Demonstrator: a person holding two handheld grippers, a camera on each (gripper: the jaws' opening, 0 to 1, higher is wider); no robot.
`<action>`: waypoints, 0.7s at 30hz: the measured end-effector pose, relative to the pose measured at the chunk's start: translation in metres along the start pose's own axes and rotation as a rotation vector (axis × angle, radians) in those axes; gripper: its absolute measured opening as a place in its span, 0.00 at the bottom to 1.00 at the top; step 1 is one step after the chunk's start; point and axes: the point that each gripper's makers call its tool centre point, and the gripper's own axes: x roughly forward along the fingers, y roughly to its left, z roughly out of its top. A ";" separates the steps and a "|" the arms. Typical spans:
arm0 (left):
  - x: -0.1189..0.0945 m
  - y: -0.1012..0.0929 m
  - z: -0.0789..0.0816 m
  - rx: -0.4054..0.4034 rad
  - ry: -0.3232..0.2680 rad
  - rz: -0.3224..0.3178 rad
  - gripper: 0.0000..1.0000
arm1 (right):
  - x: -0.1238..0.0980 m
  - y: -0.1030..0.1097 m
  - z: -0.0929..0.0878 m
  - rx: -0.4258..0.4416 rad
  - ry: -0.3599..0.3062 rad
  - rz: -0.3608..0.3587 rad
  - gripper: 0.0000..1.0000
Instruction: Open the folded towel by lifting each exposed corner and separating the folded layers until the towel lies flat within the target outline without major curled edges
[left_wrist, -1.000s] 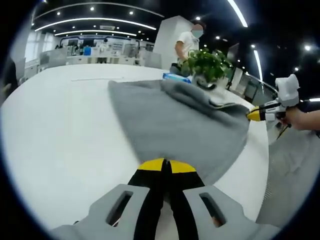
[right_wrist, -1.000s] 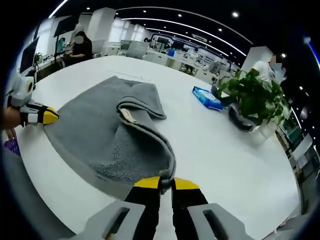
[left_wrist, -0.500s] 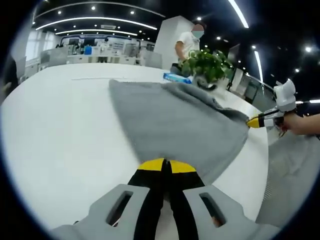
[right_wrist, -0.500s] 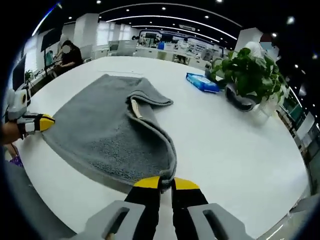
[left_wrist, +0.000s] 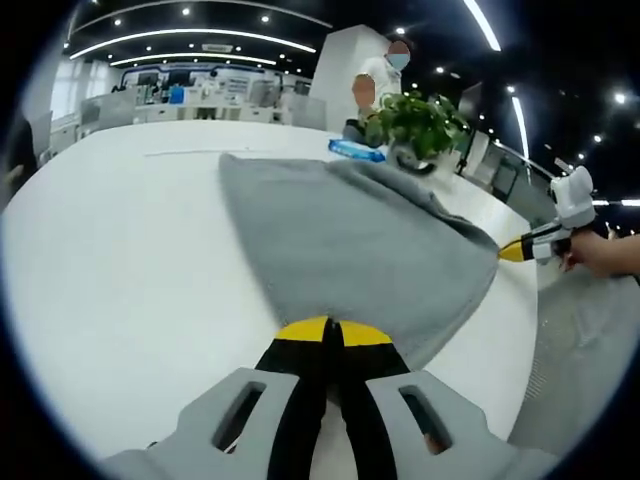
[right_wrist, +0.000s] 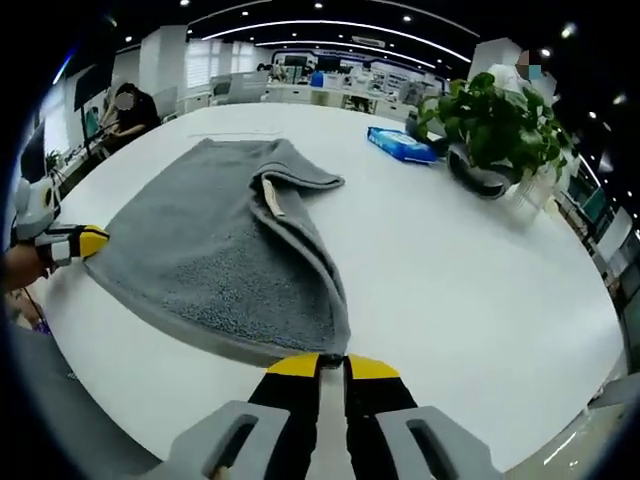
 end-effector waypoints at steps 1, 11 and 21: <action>0.001 0.000 0.000 0.000 0.009 0.002 0.02 | -0.001 -0.001 0.002 0.008 -0.012 -0.002 0.06; 0.002 -0.010 0.005 0.037 0.135 0.025 0.02 | -0.002 -0.008 0.036 0.017 -0.116 0.073 0.14; 0.010 -0.090 0.012 0.065 0.126 -0.044 0.02 | 0.025 0.004 0.061 -0.096 -0.160 0.208 0.14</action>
